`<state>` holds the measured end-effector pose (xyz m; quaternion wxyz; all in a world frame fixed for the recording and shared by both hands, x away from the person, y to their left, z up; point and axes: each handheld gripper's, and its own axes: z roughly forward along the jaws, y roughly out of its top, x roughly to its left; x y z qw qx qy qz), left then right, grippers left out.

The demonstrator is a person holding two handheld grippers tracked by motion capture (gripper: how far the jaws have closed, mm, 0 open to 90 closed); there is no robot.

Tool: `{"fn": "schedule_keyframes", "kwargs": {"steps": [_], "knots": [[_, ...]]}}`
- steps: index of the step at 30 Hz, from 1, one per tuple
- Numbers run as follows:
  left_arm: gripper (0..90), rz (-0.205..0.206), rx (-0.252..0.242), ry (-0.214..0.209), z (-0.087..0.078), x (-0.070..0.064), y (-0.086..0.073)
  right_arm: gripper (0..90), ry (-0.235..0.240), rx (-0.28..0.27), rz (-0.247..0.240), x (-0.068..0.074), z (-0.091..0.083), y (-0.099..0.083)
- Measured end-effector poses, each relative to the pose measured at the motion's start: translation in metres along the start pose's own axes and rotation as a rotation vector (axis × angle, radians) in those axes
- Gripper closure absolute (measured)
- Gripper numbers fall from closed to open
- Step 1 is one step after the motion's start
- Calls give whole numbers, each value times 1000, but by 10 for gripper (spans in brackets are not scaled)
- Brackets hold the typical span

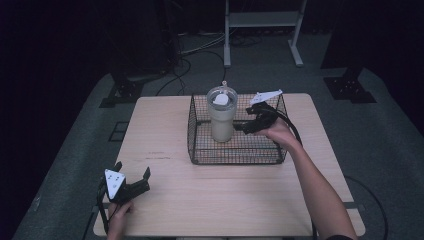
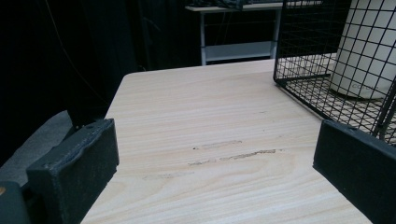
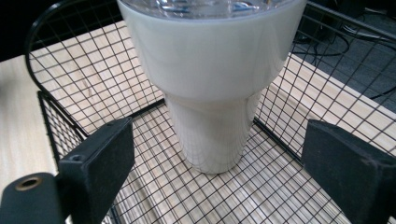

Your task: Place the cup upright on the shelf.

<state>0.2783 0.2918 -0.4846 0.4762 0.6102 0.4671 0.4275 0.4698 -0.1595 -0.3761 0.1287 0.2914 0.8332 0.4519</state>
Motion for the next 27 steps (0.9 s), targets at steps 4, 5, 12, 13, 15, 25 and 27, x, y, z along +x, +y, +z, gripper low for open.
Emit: {"fn": "schedule_keyframes", "kwargs": {"steps": [4, 5, 12, 13, 15, 25, 27], "knots": [[0, -1, 0, -1, 0, 0, 0, 92, 2, -9, 9, 4, -11, 0], [0, -1, 0, -1, 0, 0, 0, 92, 2, -9, 9, 4, -11, 0], [0, 2, 1, 0, 0, 0, 0, 92, 10, -19, 5, 10, -26, -5], [0, 3, 1, 0, 0, 0, 0, 92, 12, -23, 0, 12, -30, -7], [0, 3, 1, 0, 0, 0, 0, 92, 10, -24, 2, 12, -32, -8], [0, 6, 2, 0, 0, 0, 0, 91, 17, -24, -2, 20, -50, -23], [0, 5, 2, 1, 0, 0, 0, 91, 24, -30, -2, 22, -54, -26]]}}
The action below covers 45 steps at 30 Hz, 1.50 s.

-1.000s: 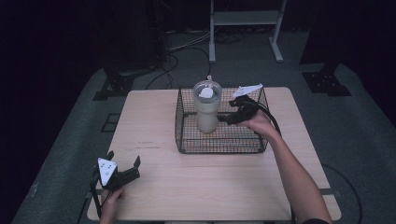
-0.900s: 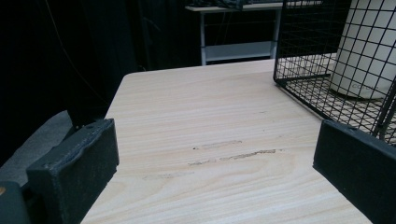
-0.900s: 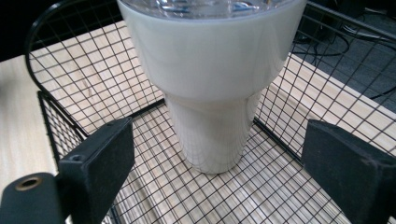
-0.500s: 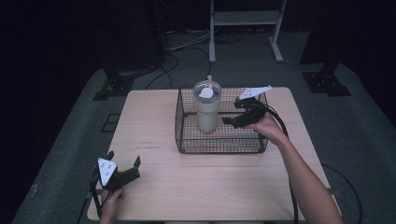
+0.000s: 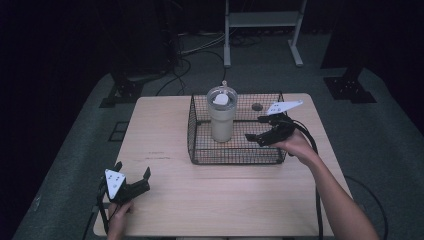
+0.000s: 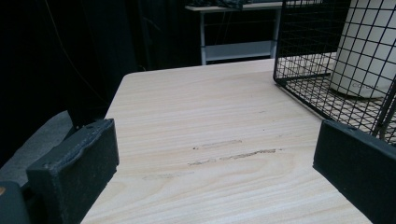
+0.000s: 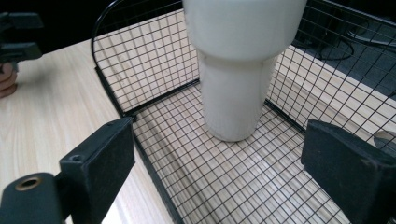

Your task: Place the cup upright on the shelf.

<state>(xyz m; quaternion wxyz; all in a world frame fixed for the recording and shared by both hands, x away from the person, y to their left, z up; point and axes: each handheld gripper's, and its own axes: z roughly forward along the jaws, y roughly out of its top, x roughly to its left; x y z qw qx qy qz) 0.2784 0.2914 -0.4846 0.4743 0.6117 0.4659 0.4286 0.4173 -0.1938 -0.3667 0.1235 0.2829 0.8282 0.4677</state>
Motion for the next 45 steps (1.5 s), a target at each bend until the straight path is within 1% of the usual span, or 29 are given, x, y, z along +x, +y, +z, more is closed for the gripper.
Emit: {"fn": "schedule_keyframes", "kwargs": {"steps": [4, 5, 12, 18, 21, 22, 24, 26, 31, 33, 34, 37, 38, 41, 43, 45], "knots": [[0, 1, 0, 0, 0, 0, 0, 92, 1, 2, -8, 3, -6, -6], [0, 2, 1, 0, 0, 0, 0, 91, 1, 5, -2, 4, -8, -7], [0, 1, 1, 0, 0, 0, 0, 91, 2, -7, -4, 7, -19, -14], [0, 1, -1, 0, 0, 0, 0, 91, 9, -7, -1, 11, -25, -19], [0, -1, -1, 1, 0, 0, 0, 91, 17, -16, -8, 15, -28, -22], [0, -2, -1, 1, 0, 0, 0, 91, 21, -20, -18, 18, -30, -23], [0, -2, -1, 2, 0, 0, 0, 91, 24, -25, -19, 19, -31, -23], [0, 0, 2, 2, 0, 0, 0, 91, 29, -38, -17, 23, -34, -25], [0, 2, 2, 1, 0, 0, 0, 91, 25, -33, -22, 25, -37, -29], [0, 3, 1, 1, 0, 0, 0, 91, 25, -28, -14, 25, -39, -33], [0, 2, 2, 1, 0, 0, 0, 91, 24, -27, -13, 26, -41, -38], [0, 2, 2, 2, 0, 0, 0, 91, 28, -28, -3, 26, -43, -42], [0, 3, 2, 2, 0, -1, 0, 91, 25, -26, 0, 27, -45, -48], [0, 6, 0, 2, 0, -1, 0, 92, 23, -21, 10, 27, -47, -53], [0, 6, 1, 3, 0, -1, 0, 91, 22, -22, 13, 28, -51, -60], [0, 7, 1, 4, 0, -1, 0, 91, 20, -22, 16, 29, -53, -64]]}}
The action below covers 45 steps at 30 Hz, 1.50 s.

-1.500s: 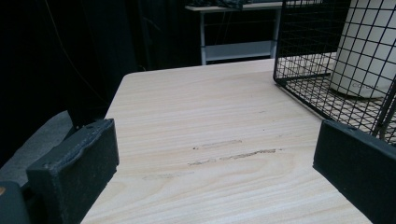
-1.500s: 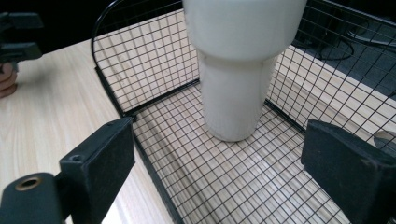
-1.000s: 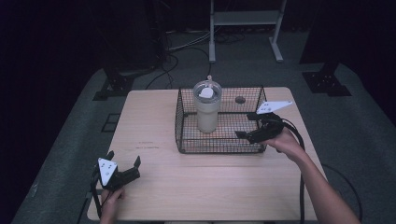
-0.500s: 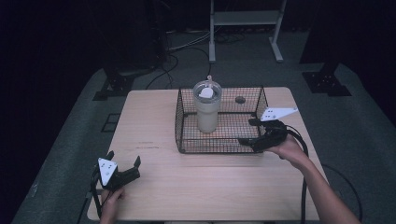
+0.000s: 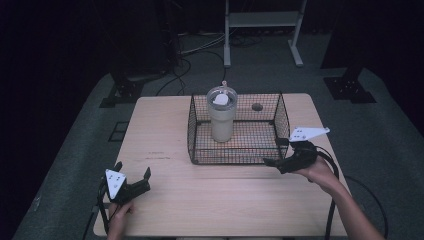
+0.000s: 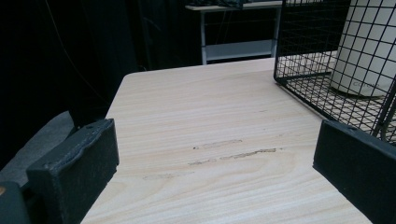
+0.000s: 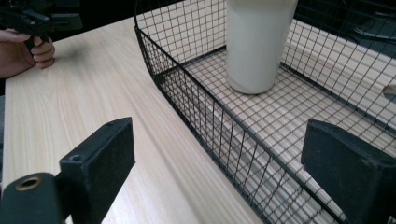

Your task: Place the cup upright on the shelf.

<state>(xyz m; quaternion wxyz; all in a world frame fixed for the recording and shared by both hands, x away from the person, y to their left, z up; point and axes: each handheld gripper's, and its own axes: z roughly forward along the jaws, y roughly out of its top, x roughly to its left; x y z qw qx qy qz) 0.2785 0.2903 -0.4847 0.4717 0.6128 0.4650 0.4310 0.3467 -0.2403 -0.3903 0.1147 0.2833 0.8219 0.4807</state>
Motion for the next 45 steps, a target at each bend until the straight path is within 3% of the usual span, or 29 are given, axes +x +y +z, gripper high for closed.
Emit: {"fn": "schedule_keyframes", "kwargs": {"steps": [13, 27, 45], "knots": [[0, 2, 1, 1, 0, 0, 0, 91, -10, 1, 19, 4, -10, -26], [0, 0, 3, 1, 0, 0, 0, 92, -11, -17, 2, 16, -16, -44], [0, 2, 4, 3, 0, 0, 0, 91, -65, -15, 39, 18, -22, -81]]}}
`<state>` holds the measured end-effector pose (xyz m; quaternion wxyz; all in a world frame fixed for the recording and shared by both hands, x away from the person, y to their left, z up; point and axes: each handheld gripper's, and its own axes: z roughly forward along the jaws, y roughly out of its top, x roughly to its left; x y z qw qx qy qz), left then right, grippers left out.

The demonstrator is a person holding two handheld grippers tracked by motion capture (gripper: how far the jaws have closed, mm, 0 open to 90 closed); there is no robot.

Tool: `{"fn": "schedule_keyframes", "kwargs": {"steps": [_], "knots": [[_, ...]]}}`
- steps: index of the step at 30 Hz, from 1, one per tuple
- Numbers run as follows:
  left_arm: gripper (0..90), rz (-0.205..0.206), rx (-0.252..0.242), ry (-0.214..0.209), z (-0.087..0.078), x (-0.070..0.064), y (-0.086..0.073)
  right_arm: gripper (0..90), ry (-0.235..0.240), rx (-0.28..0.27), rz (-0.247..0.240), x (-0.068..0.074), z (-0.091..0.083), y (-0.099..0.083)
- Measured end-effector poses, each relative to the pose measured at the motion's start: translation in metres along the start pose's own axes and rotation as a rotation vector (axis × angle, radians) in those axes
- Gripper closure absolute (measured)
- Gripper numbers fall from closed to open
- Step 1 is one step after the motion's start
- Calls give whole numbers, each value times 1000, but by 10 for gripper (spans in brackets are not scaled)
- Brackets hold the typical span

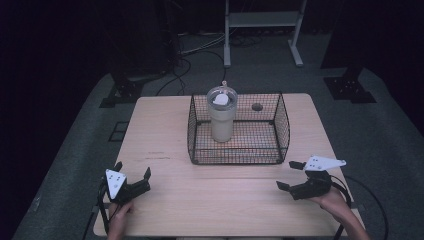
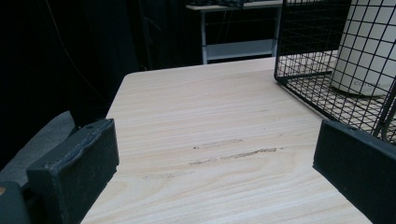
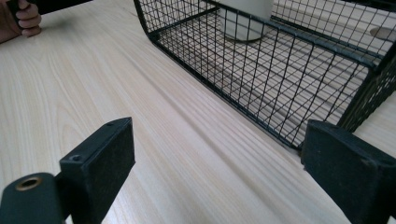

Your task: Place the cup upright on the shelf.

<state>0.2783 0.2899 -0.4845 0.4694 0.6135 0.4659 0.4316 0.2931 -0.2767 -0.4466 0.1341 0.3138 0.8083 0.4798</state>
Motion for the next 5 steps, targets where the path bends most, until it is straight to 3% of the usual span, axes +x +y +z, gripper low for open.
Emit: {"fn": "schedule_keyframes", "kwargs": {"steps": [5], "knots": [[0, 0, 2, 1, 0, 0, 0, 91, -6, -18, 25, 4, 1, -9]]}}
